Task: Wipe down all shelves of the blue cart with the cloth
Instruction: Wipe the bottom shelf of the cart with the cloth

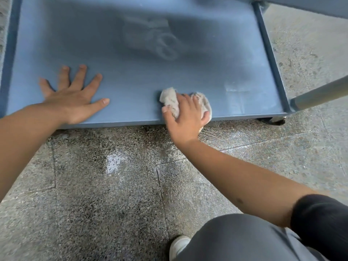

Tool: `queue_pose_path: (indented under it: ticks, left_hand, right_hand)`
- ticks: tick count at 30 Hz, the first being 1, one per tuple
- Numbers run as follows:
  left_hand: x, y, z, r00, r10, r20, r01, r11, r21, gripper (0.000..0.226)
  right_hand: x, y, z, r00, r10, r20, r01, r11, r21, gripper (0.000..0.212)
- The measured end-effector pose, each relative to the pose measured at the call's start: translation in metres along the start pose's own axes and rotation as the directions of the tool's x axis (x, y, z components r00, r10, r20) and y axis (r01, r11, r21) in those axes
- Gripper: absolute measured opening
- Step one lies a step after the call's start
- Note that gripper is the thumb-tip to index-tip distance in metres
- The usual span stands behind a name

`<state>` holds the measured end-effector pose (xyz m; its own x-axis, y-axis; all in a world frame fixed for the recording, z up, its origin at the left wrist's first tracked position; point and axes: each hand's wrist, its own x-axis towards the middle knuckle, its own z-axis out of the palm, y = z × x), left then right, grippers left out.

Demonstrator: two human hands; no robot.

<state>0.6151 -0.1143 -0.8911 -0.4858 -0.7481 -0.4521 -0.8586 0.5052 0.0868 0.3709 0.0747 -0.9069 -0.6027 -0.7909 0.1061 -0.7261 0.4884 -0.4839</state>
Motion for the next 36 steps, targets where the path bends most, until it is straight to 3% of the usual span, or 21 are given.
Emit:
queue_pose_path:
  ticks: [6,8,10,12,14,16,19,21,22,24,25,27,28,31,36]
  left_hand:
    - [0.000,-0.002,0.001,0.999,0.001,-0.033,-0.001,1.000,-0.014,0.082]
    - [0.001,-0.002,0.002,0.999,0.007,-0.047,-0.008,1.000,-0.017,0.081]
    - [0.002,-0.002,0.003,0.998,0.016,-0.057,-0.017,1.000,-0.017,0.079]
    - [0.002,-0.003,0.003,0.998,0.018,-0.062,-0.019,1.000,-0.017,0.078]
    - [0.002,-0.002,0.002,0.998,0.023,-0.053,-0.024,1.000,-0.014,0.076]
    - [0.000,-0.003,0.002,0.999,0.021,-0.043,-0.021,1.000,-0.012,0.074]
    - [0.000,-0.005,0.006,0.998,0.016,-0.056,-0.016,1.000,-0.005,0.075]
    - [0.002,-0.006,0.006,0.997,0.011,-0.072,-0.012,1.000,-0.013,0.075]
    - [0.002,-0.005,0.005,0.997,0.010,-0.075,-0.012,1.000,-0.019,0.075]
    - [0.002,-0.002,0.006,0.998,0.011,-0.068,-0.012,1.000,-0.018,0.075]
    - [0.002,-0.002,0.006,0.998,0.007,-0.067,-0.007,1.000,-0.012,0.075]
    - [0.002,0.000,0.005,0.998,-0.002,-0.066,0.003,1.000,0.009,0.075]
    - [0.001,0.002,0.005,0.997,-0.001,-0.071,0.002,1.000,0.021,0.075]
    - [-0.003,0.005,0.004,0.993,0.007,-0.121,-0.001,0.999,0.048,0.075]
    - [-0.004,0.007,0.008,0.978,0.001,-0.207,0.015,0.997,0.072,0.077]
  right_hand:
    - [-0.024,-0.025,0.027,0.901,-0.418,0.120,0.431,0.894,-0.122,0.059]
    - [-0.018,-0.012,0.024,0.817,-0.560,0.136,0.576,0.791,-0.207,0.067]
    - [-0.005,0.011,0.012,0.678,-0.706,0.205,0.732,0.623,-0.275,0.073]
    - [0.010,0.040,-0.003,0.584,-0.758,0.291,0.807,0.504,-0.309,0.075]
    - [0.022,0.068,-0.020,0.590,-0.733,0.339,0.802,0.481,-0.356,0.075]
    - [0.029,0.095,-0.039,0.626,-0.678,0.384,0.779,0.524,-0.345,0.075]
    - [0.040,0.138,-0.081,0.763,-0.526,0.376,0.643,0.677,-0.358,0.071]
    - [0.049,0.159,-0.114,0.905,-0.312,0.289,0.381,0.897,-0.223,0.056]
    - [0.054,0.164,-0.129,0.955,-0.131,0.266,0.153,0.986,-0.066,0.049]
    - [0.069,0.169,-0.148,0.948,0.204,0.243,-0.256,0.945,0.204,0.036]
    - [0.081,0.174,-0.151,0.932,0.313,0.181,-0.351,0.904,0.243,0.031]
    - [0.104,0.177,-0.151,0.867,0.498,0.014,-0.494,0.856,0.153,0.029]
    - [0.114,0.177,-0.147,0.828,0.556,-0.070,-0.555,0.831,0.032,0.040]
    - [0.130,0.169,-0.122,0.808,0.589,-0.013,-0.580,0.791,-0.195,0.099]
    - [0.144,0.144,-0.098,0.814,0.579,-0.050,-0.574,0.787,-0.225,0.096]
